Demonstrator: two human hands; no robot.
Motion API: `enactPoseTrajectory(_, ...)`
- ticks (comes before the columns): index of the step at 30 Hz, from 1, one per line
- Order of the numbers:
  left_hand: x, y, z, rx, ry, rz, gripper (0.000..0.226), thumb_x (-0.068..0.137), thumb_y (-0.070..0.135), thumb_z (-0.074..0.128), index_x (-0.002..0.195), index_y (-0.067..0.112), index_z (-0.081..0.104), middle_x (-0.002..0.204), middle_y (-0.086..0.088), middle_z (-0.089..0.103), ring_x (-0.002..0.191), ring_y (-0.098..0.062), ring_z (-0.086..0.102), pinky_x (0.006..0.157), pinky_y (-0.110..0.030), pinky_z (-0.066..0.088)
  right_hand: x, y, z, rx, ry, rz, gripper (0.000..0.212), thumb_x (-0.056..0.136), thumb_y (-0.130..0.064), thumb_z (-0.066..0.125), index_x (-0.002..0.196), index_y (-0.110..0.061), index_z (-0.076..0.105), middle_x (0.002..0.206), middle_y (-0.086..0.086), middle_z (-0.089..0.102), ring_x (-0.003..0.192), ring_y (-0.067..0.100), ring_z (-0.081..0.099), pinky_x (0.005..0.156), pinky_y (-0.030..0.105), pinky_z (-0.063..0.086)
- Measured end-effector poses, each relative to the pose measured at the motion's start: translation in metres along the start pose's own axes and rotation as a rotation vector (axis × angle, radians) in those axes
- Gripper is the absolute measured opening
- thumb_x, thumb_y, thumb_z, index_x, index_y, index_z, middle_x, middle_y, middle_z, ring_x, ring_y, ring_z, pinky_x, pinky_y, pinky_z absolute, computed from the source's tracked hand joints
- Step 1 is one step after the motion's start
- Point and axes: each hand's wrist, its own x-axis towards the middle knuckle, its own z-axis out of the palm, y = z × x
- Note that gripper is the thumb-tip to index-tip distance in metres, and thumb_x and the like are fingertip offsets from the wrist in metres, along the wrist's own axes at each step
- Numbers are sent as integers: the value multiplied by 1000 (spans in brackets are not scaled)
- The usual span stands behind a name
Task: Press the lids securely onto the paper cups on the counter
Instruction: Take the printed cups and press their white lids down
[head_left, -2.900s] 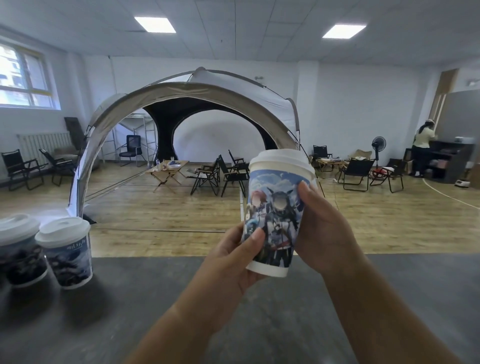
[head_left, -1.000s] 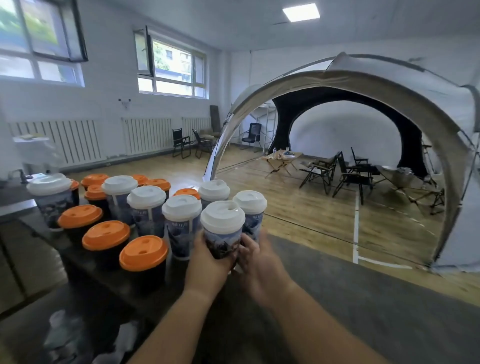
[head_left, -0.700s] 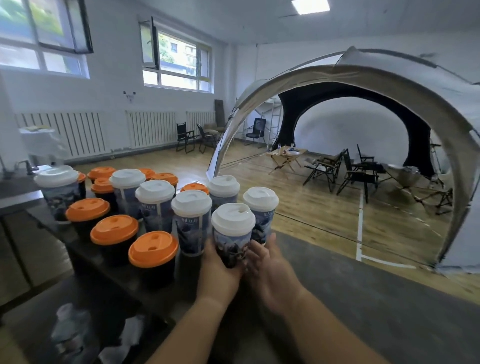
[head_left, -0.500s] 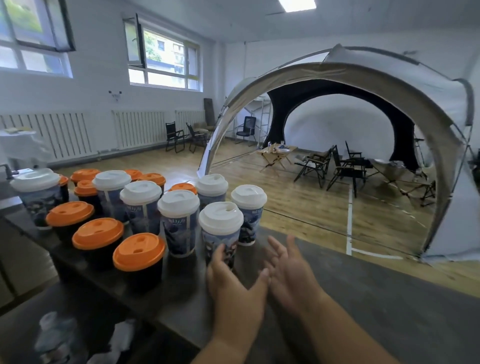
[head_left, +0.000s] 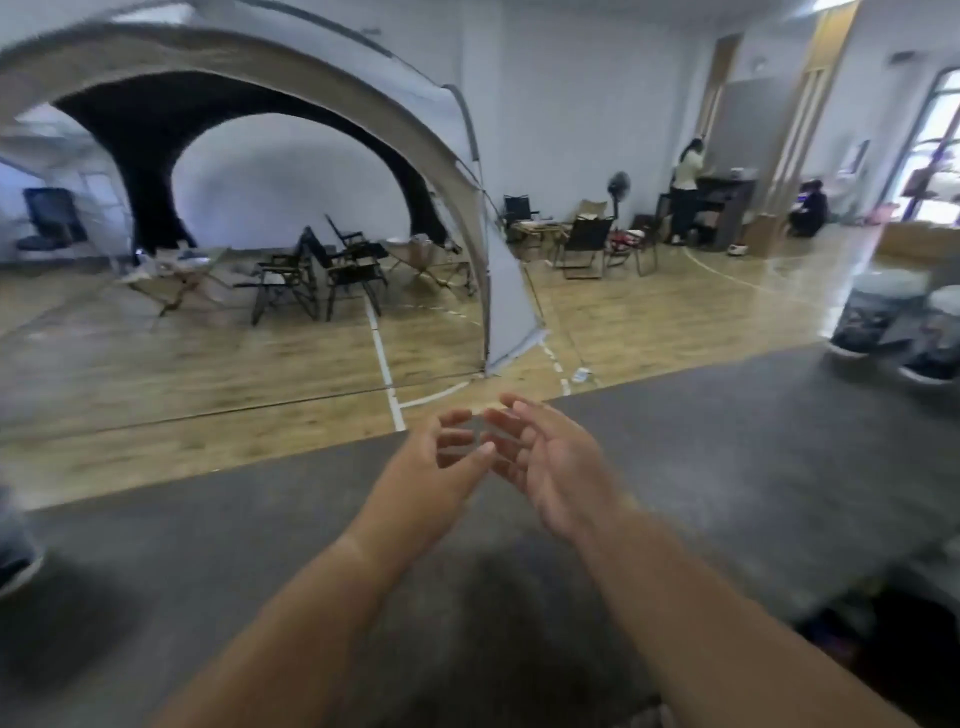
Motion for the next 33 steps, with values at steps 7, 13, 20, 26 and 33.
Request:
enactPoseTrajectory(7,54,36,159,107,-346,14,43,92,29,62,132,28,44,123,4,55,98,-2,57,71,-11,47,-4,-108,-173,-4,439,-216,16,100,-18,48,104,-17,63,88,1,71,75,17,64,67,30,46)
enactPoseTrajectory(13,105,47,301,152,-446,-46,46,92,32,62,134,31,42,128,5,53,106,-6,56,67,-10,46,16,-173,-314,-202,600,-250,13,98,-12,52,103,-19,62,103,7,66,83,19,61,70,29,48)
enactPoseTrajectory(20,197,79,479,215,-499,-36,50,94,30,60,140,25,38,129,2,49,107,-9,52,57,-3,44,80,-305,-479,-1251,853,-552,57,82,-18,65,137,-17,50,135,11,53,125,31,50,104,43,43)
enactPoseTrajectory(26,267,117,603,300,-428,205,45,92,25,60,135,20,46,124,-2,56,106,-15,55,84,-24,45,128,-390,-550,-1845,890,-233,85,85,-63,60,154,-34,19,165,7,8,152,36,2,119,59,7)
enactPoseTrajectory(33,329,152,667,606,-112,648,54,88,21,56,140,23,43,151,-3,34,140,-24,29,116,-37,26,142,-382,-588,-1854,821,-308,47,90,-45,59,134,-31,48,149,5,35,131,32,39,85,42,50)
